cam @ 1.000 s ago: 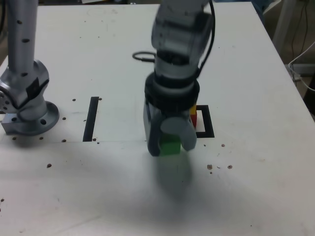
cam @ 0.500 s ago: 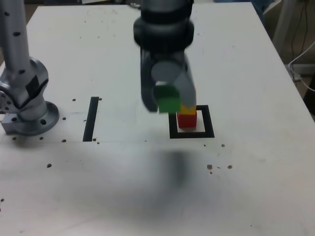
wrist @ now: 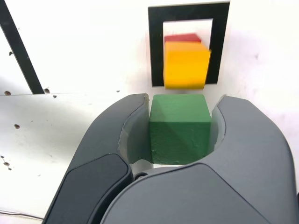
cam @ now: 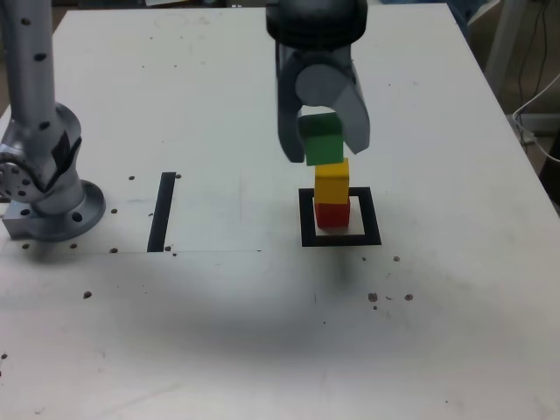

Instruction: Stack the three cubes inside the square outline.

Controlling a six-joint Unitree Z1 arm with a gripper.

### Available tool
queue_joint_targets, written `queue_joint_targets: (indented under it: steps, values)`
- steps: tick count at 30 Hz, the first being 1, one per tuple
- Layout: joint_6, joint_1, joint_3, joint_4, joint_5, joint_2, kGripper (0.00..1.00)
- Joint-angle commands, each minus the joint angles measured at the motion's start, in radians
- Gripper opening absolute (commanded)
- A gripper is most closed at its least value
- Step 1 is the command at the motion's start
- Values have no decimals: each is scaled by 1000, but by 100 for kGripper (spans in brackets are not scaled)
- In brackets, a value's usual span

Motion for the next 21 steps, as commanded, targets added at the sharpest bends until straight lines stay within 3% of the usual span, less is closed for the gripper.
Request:
queue_joint_targets:
  steps: [1,5,21]
  values:
    - [9,21,-10,6,-10,24,9]
    - [20,56,-10,12,-27,54,12]
    - [49,79,-24,18,-34,83,17]
